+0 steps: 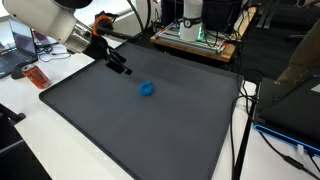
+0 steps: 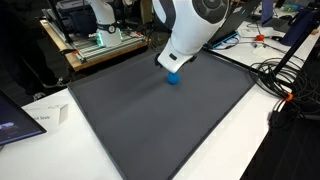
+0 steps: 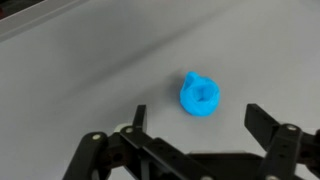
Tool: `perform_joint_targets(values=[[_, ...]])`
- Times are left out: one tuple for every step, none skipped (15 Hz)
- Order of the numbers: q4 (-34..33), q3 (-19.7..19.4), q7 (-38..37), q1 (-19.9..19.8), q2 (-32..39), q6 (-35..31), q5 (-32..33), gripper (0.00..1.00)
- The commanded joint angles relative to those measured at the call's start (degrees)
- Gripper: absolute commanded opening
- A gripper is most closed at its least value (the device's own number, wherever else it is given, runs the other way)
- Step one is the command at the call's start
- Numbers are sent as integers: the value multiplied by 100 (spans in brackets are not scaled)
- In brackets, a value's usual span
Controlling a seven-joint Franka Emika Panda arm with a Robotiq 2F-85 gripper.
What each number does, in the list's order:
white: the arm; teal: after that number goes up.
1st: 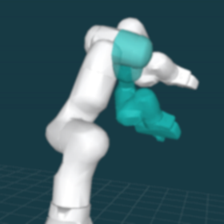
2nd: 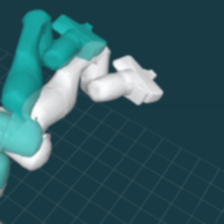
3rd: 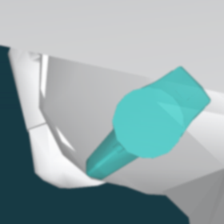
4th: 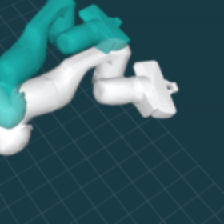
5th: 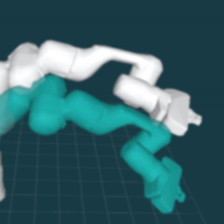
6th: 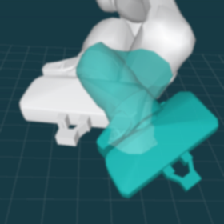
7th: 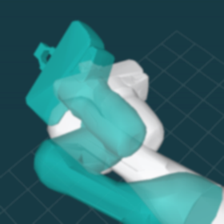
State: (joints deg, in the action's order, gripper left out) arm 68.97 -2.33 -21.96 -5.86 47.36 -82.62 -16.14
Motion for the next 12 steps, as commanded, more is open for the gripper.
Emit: perform_joint_targets(values=[[143, -66, -70, 32, -96, -77, -120, 100], [295, -77, -115, 31, -195, -158, -185, 100], [417, -87, -133, 33, -280, -212, -207, 100], [495, -94, -141, 34, -333, -233, -214, 100], [546, -97, -145, 35, -367, -252, -217, 100], [631, -136, -322, 0, -372, -364, -325, 100], [696, -158, -399, -28, -389, -387, -381, 100], [819, -181, -451, -84, -432, -405, -456, 100], [915, -209, -499, -125, -463, -387, -519, 100], [1086, -257, -535, -173, -536, -440, -594, 100], [1274, -286, -613, -249, -611, -457, -752, 100], [1463, -313, -663, -315, -676, -507, -921, 100]])
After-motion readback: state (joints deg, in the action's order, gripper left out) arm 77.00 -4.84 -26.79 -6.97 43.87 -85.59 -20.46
